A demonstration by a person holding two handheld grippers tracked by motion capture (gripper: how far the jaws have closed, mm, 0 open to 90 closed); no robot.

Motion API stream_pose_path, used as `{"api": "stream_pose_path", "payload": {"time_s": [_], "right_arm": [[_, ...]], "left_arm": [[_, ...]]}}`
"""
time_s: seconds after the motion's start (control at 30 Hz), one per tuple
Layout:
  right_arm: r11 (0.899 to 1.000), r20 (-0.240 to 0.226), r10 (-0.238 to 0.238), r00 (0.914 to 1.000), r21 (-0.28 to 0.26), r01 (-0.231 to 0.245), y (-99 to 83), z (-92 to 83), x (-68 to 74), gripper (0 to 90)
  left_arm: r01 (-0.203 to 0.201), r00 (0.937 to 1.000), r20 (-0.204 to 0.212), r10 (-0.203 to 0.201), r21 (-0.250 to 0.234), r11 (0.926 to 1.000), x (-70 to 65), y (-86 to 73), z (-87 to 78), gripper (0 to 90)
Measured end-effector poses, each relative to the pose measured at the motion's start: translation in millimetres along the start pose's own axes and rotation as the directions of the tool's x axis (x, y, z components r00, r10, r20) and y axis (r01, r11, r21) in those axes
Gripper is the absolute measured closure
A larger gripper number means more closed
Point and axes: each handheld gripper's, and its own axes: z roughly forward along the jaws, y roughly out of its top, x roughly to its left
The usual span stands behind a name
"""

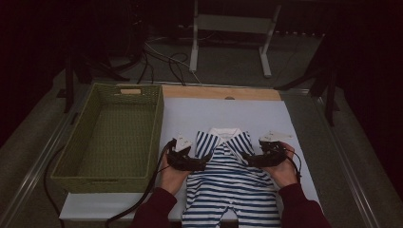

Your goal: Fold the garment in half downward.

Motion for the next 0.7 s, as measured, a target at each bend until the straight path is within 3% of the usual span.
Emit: {"api": "stream_pose_path", "payload": {"time_s": [0.4, 0.47, 0.7], "right_arm": [[0.995, 0.041, 0.084, 0.9956, 0.058, -0.087, 4.7, 42.0, -20.4, 12.9], [0.989, 0.052, 0.125, 0.9908, 0.078, -0.129, 2.2, 52.7, -26.9, 14.4], [0.98, 0.073, 0.173, 0.9822, 0.092, -0.179, -1.8, 62.8, -33.4, 21.1]], "left_arm": [[-0.025, 0.9996, -0.009, 0.025, -0.002, 0.9997, -0.5, 3.1, 15.4, 1.5], [-0.02, 0.9997, -0.011, 0.02, 0.007, 0.9998, 0.1, 2.5, 19.4, 1.5], [0.026, 0.9995, -0.018, -0.025, 0.019, 0.9995, 3.7, 5.6, 28.2, 1.6]]}}
